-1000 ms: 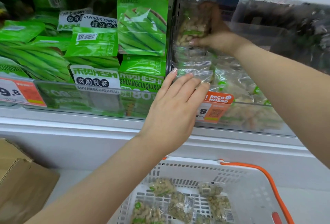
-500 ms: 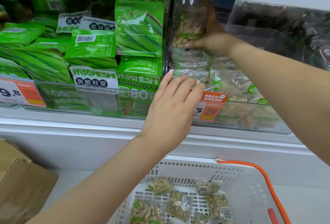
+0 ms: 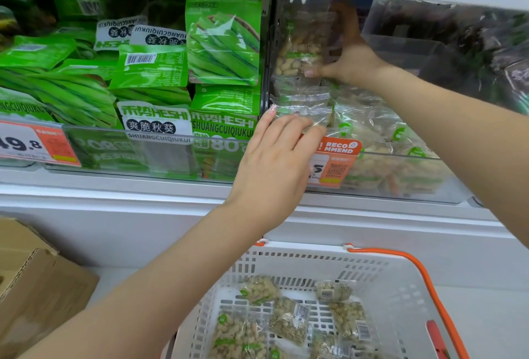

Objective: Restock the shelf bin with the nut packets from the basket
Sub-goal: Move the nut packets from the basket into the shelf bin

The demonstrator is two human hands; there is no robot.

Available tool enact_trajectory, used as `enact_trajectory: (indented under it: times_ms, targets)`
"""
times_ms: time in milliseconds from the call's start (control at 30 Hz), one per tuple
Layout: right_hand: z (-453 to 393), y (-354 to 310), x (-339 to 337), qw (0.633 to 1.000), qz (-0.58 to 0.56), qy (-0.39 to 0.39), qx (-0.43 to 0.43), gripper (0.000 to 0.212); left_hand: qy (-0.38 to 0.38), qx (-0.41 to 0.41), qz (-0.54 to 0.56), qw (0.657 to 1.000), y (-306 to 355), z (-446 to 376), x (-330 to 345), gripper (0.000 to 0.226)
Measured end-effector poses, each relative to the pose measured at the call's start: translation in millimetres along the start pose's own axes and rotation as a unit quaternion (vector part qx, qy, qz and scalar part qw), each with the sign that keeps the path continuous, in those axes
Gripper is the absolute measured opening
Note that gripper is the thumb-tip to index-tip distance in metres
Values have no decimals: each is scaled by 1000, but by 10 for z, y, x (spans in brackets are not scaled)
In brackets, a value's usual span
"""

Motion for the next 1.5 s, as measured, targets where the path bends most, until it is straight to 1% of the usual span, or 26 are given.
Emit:
enact_trajectory:
  times_ms: [100,133,200,267,333,367,433,500,533,600,633,700,767,833,900,933,1000,1033,1100,1133,1167,1233,1300,1367,1433,1500]
  targets:
    - [399,-80,-185,998,-3,36,44,102,-12,-15,79,997,-15,19,-95,54]
    - [602,-143,-293,997,-14,56,42,94,-9,-23,111,994,-18,47,-147,54]
    - [1100,-327,-517,994,-32,107,2,73,17,-40,147,988,-12,133,-261,51]
    - [1703,-558,-616,985,-64,150,-62,53,41,-47,127,990,18,270,-323,48]
    - [2306,-617,-516,982,-69,149,-95,47,26,-48,115,992,97,441,-274,45]
    - [2586,-542,-392,986,-65,131,-85,47,1,-47,118,992,159,542,-211,43]
    - [3098,-224,-45,995,-66,69,-2,41,-78,-40,118,989,317,794,0,40]
    - [3577,186,357,989,-57,-39,128,34,-207,-40,95,973,473,1170,301,39]
    - [3810,374,550,975,-45,-109,191,35,-279,-56,86,955,523,1414,464,40]
    - [4245,720,871,932,-35,-219,287,49,-406,-111,82,903,577,1963,737,41]
    - [4437,873,979,912,-27,-247,325,57,-458,-132,81,876,602,2236,852,43]
    - [4747,1134,1108,879,-5,-261,399,63,-542,-147,83,824,679,2706,1059,45]
    - [4972,1327,1201,850,13,-259,458,67,-590,-191,118,776,745,3020,1228,42]
    - [5123,1490,1282,829,20,-238,506,75,-612,-253,164,732,819,3192,1394,34]
    - [5249,1625,1385,809,10,-217,547,87,-624,-293,180,702,917,3298,1568,22]
    - [5308,1693,1459,800,11,-218,559,93,-627,-313,190,688,964,3347,1658,21]
    - [5381,1793,1596,788,34,-232,569,96,-629,-349,218,660,1074,3475,1831,37]
    - [5403,1825,1654,788,49,-230,569,96,-634,-358,226,647,1126,3545,1904,38]
    - [5425,1851,1730,781,77,-221,579,100,-630,-391,240,627,1217,3684,2046,26]
    - [5424,1856,1750,780,90,-210,582,100,-616,-413,247,624,1255,3736,2096,36]
    - [5420,1861,1760,781,98,-197,585,97,-602,-429,244,627,1274,3750,2109,52]
    - [5413,1887,1753,791,104,-165,580,89,-577,-453,233,639,1284,3708,2090,69]
    - [5408,1902,1702,803,74,-112,580,83,-566,-477,235,630,1266,3683,2076,76]
    - [5398,1884,1599,805,-8,-17,593,70,-559,-494,231,624,1233,3658,2064,72]
    - [5394,1873,1478,779,-97,78,614,57,-565,-492,216,626,1237,3644,2041,62]
    - [5416,1845,1409,725,-219,134,640,51,-567,-482,200,637,1253,3617,1997,53]
Point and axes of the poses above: each hand's wrist, its own z-axis away from the middle knuckle, its own x-axis out of the palm, y = z × x, the point moved 4 cm from there along -z, towards the middle knuckle, and after that the axes turned 13 degrees about -z, right-handed, at the moved point
